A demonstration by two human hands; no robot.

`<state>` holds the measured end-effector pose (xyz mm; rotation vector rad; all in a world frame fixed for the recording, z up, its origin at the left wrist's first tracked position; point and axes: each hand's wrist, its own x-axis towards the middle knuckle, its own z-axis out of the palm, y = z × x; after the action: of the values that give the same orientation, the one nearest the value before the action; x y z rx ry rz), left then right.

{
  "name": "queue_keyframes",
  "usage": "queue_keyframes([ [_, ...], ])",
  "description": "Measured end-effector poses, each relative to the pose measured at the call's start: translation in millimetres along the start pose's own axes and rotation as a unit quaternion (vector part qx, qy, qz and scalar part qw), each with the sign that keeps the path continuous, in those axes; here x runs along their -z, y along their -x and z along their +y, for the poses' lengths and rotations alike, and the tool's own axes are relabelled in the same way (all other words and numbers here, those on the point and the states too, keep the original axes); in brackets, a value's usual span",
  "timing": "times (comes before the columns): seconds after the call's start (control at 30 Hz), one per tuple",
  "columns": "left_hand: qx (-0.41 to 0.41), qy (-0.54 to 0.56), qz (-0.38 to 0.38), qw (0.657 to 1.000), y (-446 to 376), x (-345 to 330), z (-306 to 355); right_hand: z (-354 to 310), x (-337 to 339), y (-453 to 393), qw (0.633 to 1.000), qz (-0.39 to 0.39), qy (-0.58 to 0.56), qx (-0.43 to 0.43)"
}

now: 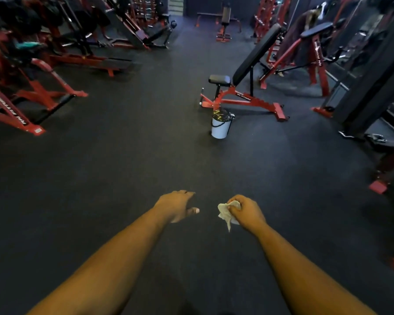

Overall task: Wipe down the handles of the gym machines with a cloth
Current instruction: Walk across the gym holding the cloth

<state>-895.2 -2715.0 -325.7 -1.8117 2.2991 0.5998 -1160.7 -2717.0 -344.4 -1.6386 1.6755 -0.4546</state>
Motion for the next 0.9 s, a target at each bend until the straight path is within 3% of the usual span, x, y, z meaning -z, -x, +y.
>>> queue_keyframes([
  [0.33,-0.016,-0.030,-0.006,0.999,-214.6,76.1,-50.9,-15.2,28.9,-230.6,0.991,0.039,-0.126,-0.001],
  [0.63,0.017,-0.004,-0.002,1.000,-372.9,167.3,-107.2,-73.8,65.5,-442.8,0.997,-0.010,-0.067,0.022],
  [0.9,0.002,-0.015,-0.009,1.000,-537.5,232.8,-215.2,-114.7,48.2,-631.4,0.999,-0.020,-0.030,0.020],
])
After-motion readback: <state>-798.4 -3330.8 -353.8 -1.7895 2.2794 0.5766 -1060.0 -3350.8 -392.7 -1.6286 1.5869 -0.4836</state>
